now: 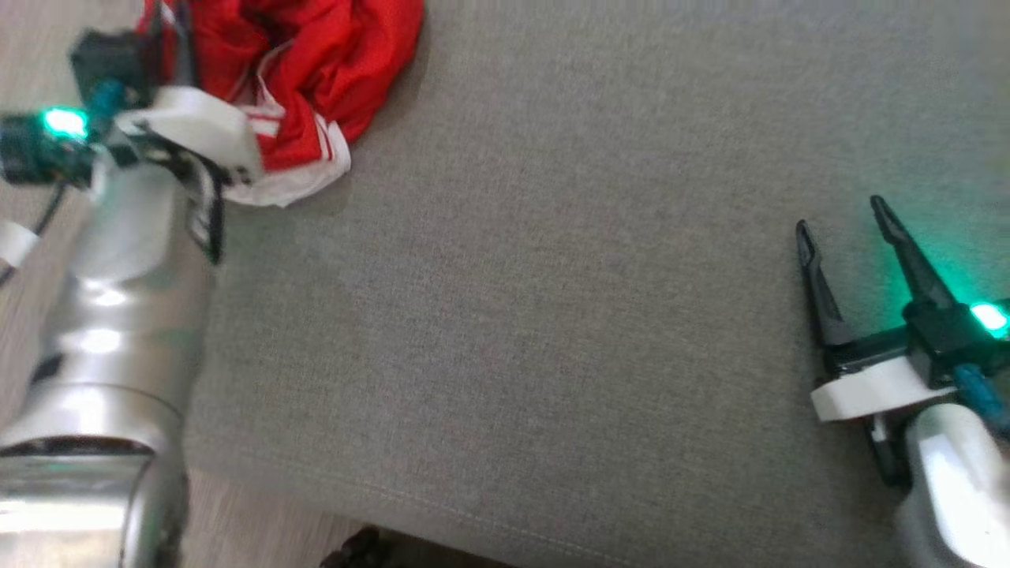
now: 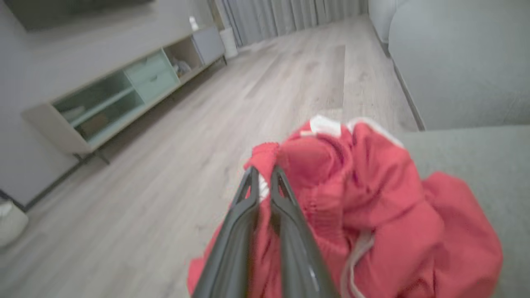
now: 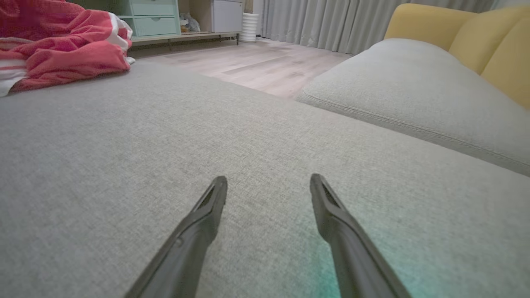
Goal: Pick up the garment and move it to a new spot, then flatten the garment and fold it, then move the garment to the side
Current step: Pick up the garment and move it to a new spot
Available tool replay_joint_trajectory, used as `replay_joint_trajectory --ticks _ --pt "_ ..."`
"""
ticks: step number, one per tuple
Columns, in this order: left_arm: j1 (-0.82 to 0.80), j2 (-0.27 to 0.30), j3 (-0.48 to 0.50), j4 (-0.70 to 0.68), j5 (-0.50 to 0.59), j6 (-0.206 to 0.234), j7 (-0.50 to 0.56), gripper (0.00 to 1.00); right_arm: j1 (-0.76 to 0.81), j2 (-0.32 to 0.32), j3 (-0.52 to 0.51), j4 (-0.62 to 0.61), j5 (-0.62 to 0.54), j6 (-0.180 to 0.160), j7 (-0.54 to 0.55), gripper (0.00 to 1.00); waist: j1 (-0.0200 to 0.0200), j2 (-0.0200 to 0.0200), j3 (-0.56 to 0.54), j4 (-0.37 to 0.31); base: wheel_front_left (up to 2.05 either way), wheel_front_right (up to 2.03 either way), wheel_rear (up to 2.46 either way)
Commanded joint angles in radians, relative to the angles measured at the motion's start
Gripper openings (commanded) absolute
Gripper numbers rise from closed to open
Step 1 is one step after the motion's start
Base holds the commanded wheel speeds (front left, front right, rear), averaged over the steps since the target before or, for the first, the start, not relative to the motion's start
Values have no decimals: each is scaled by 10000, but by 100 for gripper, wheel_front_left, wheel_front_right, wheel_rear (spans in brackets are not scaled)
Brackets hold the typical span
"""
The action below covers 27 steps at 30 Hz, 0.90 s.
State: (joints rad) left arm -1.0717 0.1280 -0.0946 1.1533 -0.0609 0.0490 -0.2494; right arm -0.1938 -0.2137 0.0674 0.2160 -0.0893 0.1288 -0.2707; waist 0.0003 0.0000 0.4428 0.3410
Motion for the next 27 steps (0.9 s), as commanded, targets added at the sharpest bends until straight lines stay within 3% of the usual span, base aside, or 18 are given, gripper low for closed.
replay_joint_trajectory --ticks 1,8,13,21,27 --pt "-450 662 84 -447 114 85 -117 0 219 235 387 136 22 19 89 100 -3 0 -683 -346 0 0 0" --pt "-899 1467 -803 -1242 1000 -64 -26 0 655 1149 874 596 320 19 89 100 -3 0 -2709 -1569 0 0 0" --pt "-1269 1567 -1447 -1754 1430 -512 431 0 1241 1495 1054 704 550 19 89 100 -3 0 -3932 -2703 0 0 0" --pt "-1418 1115 -2091 -3400 1475 -1148 1260 0 1619 1629 1265 316 1512 19 89 100 -3 0 -4888 -4748 0 0 0" --pt "-1285 614 -2309 -4730 1208 -1280 1738 0 1478 1632 1335 70 1923 19 89 100 -3 0 -4961 -5932 0 0 0"
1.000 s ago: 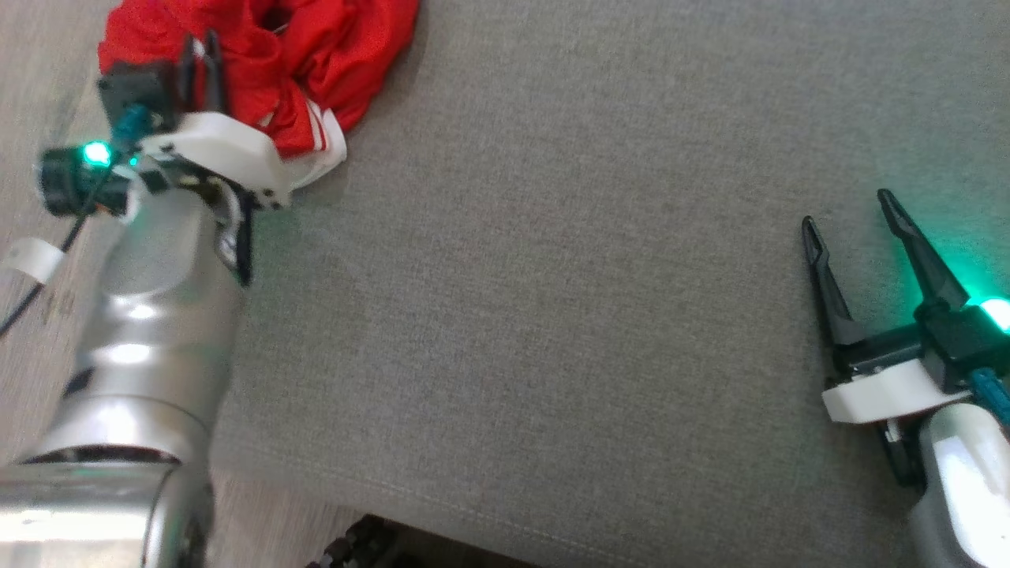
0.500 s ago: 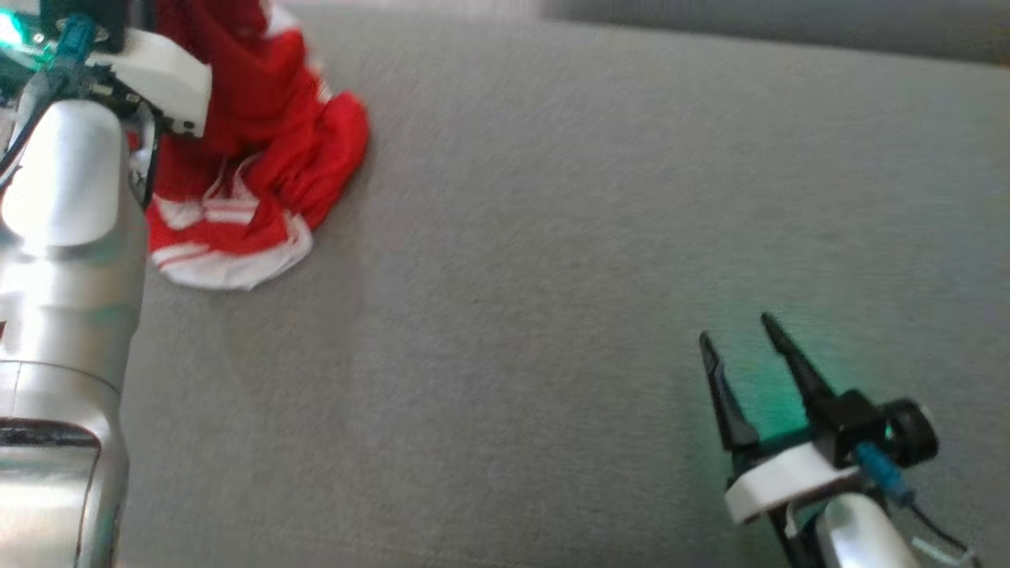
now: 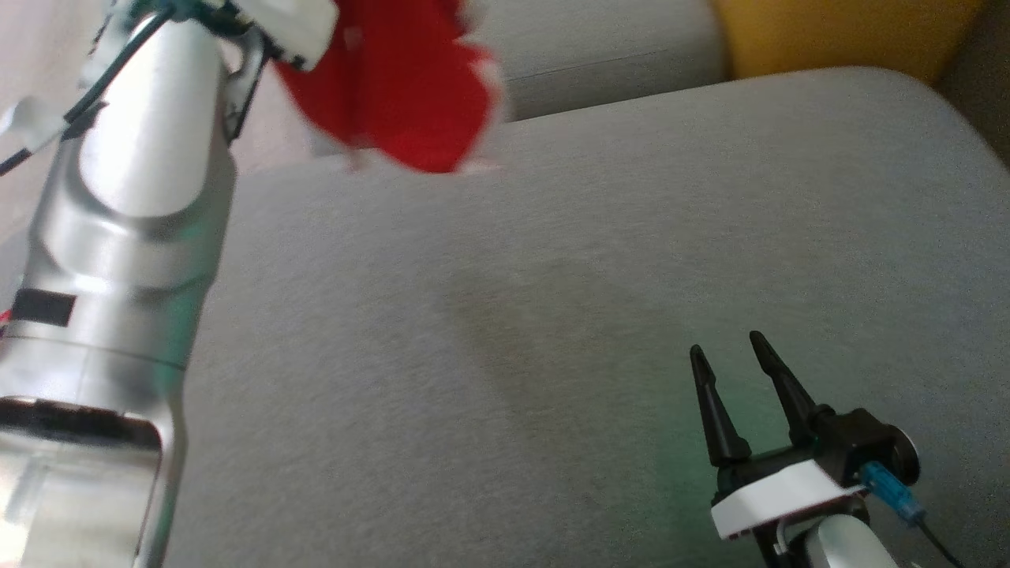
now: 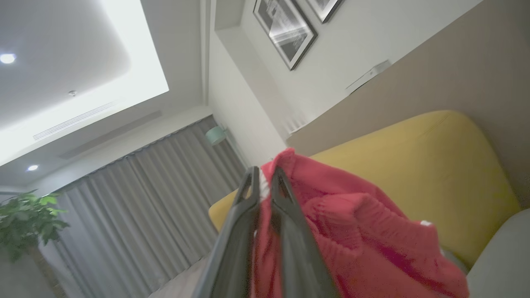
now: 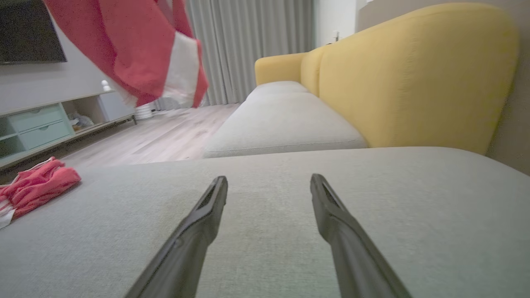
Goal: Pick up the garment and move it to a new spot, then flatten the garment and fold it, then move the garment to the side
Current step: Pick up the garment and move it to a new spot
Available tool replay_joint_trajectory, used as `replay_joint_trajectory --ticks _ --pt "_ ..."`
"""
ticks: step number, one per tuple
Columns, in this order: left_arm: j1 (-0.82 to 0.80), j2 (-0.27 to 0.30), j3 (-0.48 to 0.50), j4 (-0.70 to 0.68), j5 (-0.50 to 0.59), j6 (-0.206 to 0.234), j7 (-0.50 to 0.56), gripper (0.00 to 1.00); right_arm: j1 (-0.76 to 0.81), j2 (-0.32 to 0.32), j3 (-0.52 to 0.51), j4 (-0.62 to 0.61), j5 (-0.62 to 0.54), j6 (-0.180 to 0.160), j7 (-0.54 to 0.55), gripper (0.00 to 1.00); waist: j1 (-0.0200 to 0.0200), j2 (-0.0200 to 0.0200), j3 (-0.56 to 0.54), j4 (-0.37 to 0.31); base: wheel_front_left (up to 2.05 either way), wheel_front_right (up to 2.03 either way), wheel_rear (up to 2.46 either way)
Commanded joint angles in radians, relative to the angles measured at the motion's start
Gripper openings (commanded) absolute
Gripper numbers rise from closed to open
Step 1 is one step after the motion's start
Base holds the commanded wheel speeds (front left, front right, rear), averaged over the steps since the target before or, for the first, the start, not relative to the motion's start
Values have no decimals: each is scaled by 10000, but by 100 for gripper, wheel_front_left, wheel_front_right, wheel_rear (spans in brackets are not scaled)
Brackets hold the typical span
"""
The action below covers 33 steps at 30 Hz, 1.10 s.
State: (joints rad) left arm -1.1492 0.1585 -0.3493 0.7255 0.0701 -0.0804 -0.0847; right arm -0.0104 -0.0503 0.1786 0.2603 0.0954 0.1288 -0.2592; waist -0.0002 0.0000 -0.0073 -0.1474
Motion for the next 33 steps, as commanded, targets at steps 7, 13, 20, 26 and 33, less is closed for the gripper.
replay_joint_trajectory --ticks 7,13,20,26,33 --pt "749 -30 -117 -874 -463 -149 437 0 -427 0 246 -487 302 19 -26 100 2 0 21 -1537 0 0 0" --pt "3392 -363 -791 -304 -956 -325 -443 9 -622 0 202 -479 403 19 -26 100 2 0 827 -1291 0 0 0" --pt "5960 -781 -531 1219 -1777 467 -1559 100 -672 0 -80 -339 274 19 -26 100 2 0 777 -579 0 0 0" --pt "7915 -959 256 -543 -2355 1577 -1764 100 -133 0 -590 -288 128 19 -26 100 2 0 96 303 0 0 0" --pt "10975 -1053 1480 -4354 -2531 2215 -1769 100 504 1 -687 -117 76 19 -26 100 2 0 -704 1006 0 0 0"
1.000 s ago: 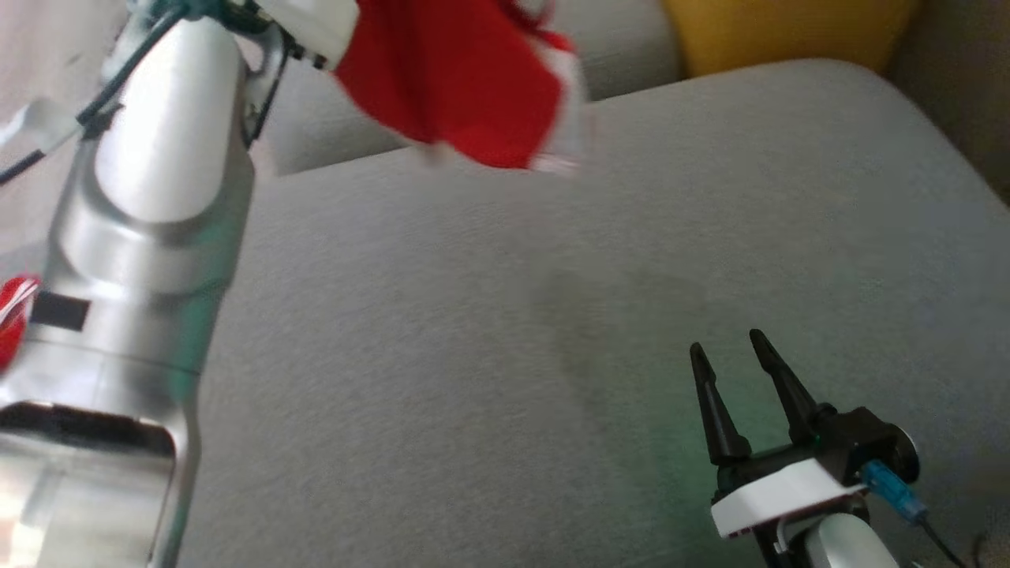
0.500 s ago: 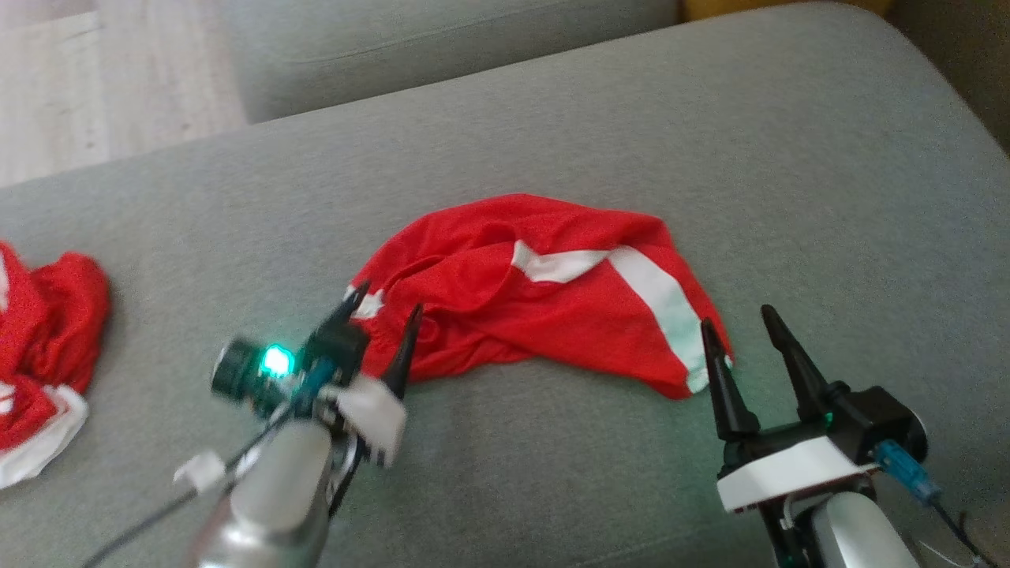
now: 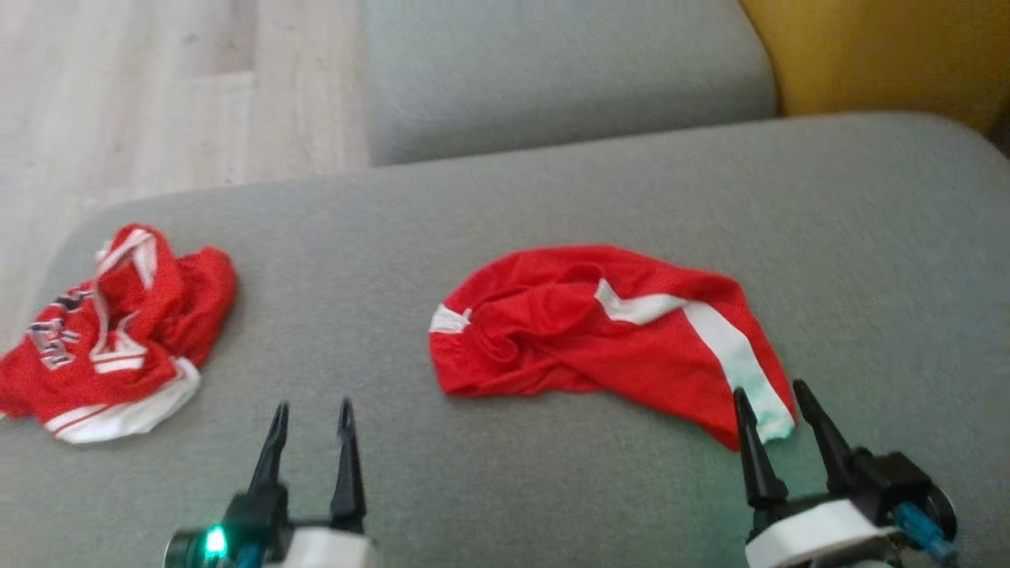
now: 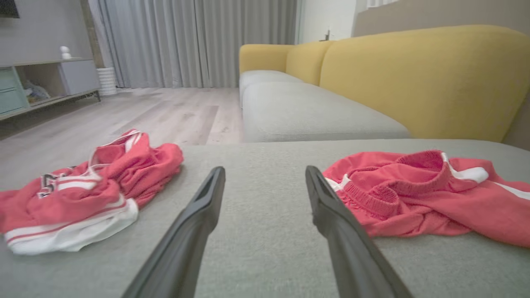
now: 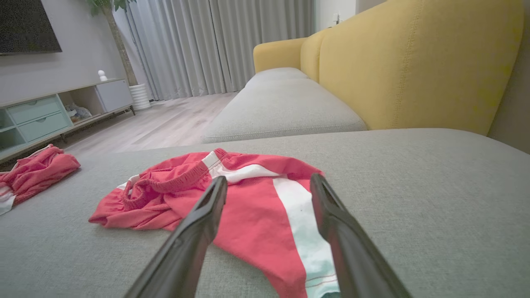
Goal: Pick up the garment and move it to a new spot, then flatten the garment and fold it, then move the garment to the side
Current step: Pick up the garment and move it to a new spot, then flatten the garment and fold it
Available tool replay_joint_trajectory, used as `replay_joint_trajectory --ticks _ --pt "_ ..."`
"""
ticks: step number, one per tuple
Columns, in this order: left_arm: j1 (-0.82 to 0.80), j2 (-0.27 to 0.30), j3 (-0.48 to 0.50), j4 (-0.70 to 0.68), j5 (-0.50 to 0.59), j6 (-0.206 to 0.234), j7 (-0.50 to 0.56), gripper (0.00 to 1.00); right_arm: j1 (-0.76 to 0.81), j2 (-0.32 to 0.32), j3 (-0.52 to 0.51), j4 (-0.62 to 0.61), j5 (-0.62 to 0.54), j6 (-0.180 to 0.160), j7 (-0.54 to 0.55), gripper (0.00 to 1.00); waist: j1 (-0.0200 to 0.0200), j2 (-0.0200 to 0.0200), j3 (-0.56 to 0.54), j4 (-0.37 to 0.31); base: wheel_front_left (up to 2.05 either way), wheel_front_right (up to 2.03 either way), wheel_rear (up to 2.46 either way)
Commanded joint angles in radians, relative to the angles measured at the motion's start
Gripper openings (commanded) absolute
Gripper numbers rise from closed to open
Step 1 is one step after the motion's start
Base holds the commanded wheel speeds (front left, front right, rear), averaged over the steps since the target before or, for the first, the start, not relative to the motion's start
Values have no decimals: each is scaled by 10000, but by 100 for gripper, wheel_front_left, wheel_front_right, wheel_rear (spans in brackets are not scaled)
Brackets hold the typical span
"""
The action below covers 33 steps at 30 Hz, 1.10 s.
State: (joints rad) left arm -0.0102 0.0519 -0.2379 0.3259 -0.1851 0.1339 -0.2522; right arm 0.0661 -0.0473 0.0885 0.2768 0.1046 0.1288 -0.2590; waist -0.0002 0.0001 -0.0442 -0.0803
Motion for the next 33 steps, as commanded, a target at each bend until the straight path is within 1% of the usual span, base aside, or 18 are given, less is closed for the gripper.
replay_joint_trajectory --ticks 1,3,5,11,14,19,33 --pt "-97 5 446 -674 67 114 -93 100 -179 -30 189 -290 12 19 -28 100 2 -1 -417 412 0 0 0" --pt "402 -6 554 -1306 164 136 -93 100 -28 -30 194 -299 64 19 -28 100 2 -1 -565 539 0 0 0" --pt "779 -10 525 -1737 343 68 -94 100 121 -30 141 -319 132 19 -28 100 2 -1 -674 640 0 0 0" --pt "1463 -14 560 -2235 601 55 -94 100 471 -30 101 -310 270 19 -28 100 2 -1 -867 745 0 0 0" --pt "1650 -15 616 -2239 596 -91 -94 100 548 -30 151 -280 303 19 -28 100 2 -1 -891 722 0 0 0" --pt "1682 -15 621 -2154 786 -182 -94 100 503 -30 250 -267 247 19 -28 100 2 -1 -846 679 0 0 0" --pt "1673 -16 621 -1963 903 -228 -95 100 509 -30 224 -369 294 19 -28 100 2 -1 -764 752 0 0 0"
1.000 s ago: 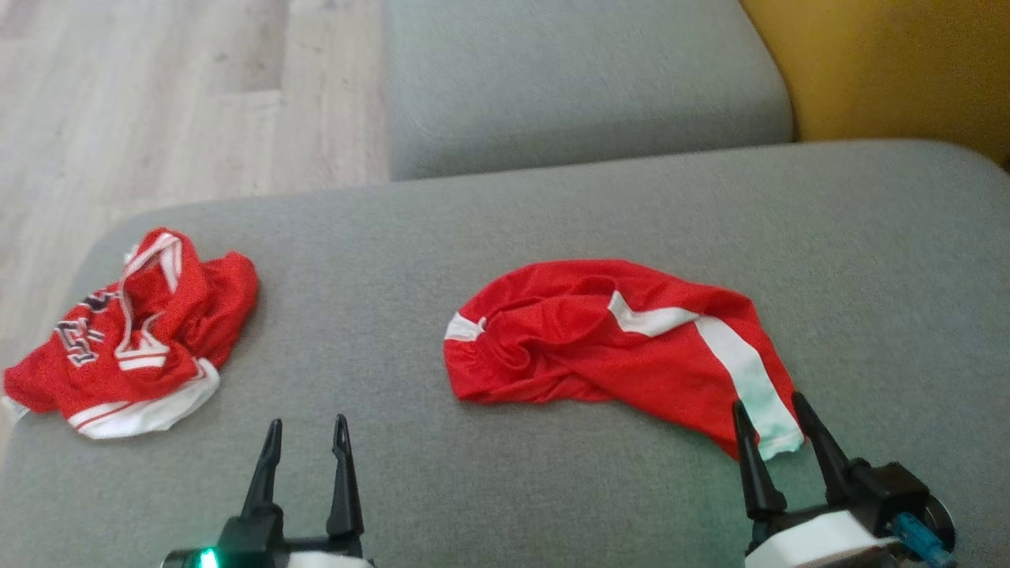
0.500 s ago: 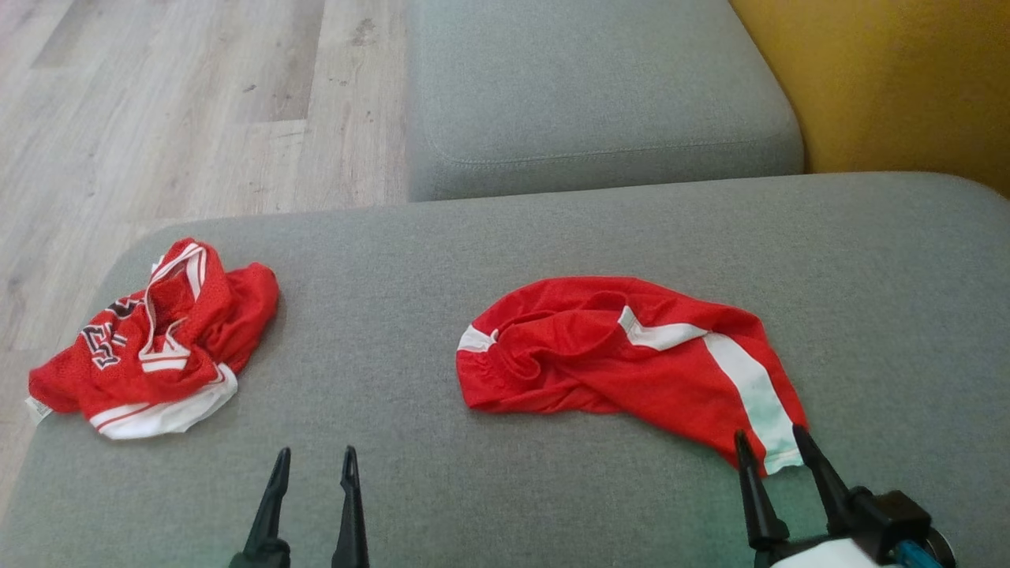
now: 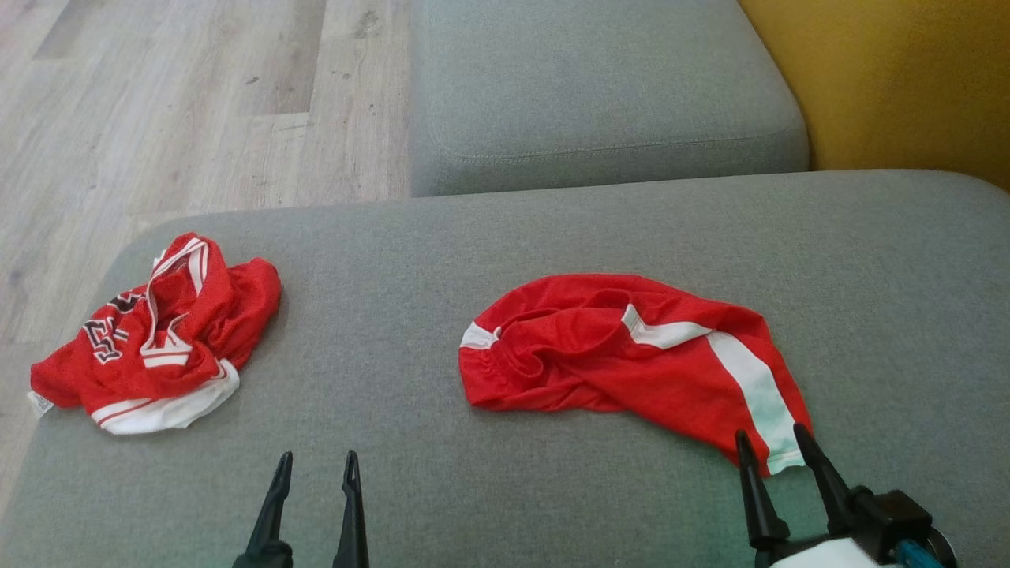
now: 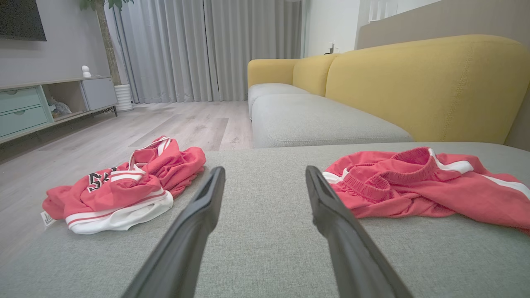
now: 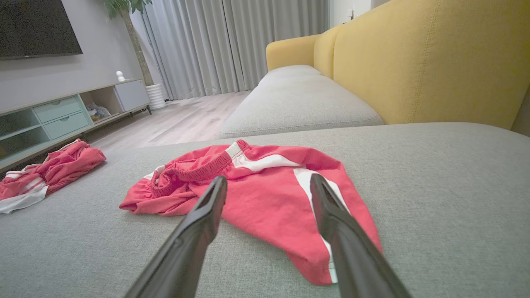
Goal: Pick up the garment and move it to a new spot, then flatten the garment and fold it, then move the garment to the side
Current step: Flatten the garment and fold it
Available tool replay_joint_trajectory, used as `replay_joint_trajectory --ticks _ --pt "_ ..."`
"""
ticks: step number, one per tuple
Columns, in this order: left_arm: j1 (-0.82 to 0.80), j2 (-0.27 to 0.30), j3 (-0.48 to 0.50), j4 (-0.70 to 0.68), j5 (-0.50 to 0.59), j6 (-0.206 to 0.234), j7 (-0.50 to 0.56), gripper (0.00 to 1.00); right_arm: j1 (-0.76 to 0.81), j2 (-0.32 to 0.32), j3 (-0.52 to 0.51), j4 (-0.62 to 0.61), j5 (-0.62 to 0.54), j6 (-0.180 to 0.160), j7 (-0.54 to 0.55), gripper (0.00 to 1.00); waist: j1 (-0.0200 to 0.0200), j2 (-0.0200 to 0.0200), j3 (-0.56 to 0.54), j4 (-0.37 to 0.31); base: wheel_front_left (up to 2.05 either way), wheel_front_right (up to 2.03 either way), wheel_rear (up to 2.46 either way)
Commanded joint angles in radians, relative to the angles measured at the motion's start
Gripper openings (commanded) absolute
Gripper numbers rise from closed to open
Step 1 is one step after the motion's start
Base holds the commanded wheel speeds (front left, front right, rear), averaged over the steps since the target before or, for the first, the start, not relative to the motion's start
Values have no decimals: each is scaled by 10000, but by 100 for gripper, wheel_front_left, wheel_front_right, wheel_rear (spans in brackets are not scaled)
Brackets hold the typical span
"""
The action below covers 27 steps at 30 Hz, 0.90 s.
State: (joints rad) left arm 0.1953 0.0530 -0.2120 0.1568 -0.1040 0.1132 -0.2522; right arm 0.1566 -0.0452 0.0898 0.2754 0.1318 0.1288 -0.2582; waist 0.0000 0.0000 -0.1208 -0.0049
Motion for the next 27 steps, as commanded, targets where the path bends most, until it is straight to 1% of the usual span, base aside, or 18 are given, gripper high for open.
replay_joint_trajectory --ticks 1,5,9,12,16,20,23,26,27 --pt "-383 -27 362 -261 100 -24 -95 100 -400 -51 201 -358 22 19 -36 100 0 0 4 -6 0 0 0" --pt "-400 -27 345 -242 87 -43 -95 100 -431 -51 192 -369 -33 19 -36 100 0 0 37 -28 0 0 0" --pt "-487 -27 213 -173 -388 -409 -95 100 -471 -51 164 -382 -93 19 -36 100 0 0 128 -36 0 0 0" --pt "-701 -27 6 2 -401 -634 -95 100 -549 -51 194 -389 -129 19 -36 100 0 0 251 -124 0 0 0" --pt "-1146 -28 -343 347 -465 -812 -95 100 -728 -51 321 -393 -192 19 -36 100 0 0 508 -398 0 0 0" --pt "-1993 -28 -843 593 -541 -951 -95 100 -980 -51 466 -488 -354 19 -36 100 0 0 974 -751 0 0 0" --pt "-2781 -28 -1380 746 -923 -837 -95 100 -1227 -51 683 -558 -558 19 -36 100 0 0 1339 -1164 0 0 0" --pt "-3739 -28 -2227 1451 -1454 -890 -95 100 -1481 -51 820 -701 -643 19 -36 100 0 0 1759 -1586 0 0 0" --pt "-3739 -28 -2227 1451 -1454 -890 -95 100 -1481 -51 820 -701 -643 19 -36 100 0 0 1759 -1586 0 0 0"
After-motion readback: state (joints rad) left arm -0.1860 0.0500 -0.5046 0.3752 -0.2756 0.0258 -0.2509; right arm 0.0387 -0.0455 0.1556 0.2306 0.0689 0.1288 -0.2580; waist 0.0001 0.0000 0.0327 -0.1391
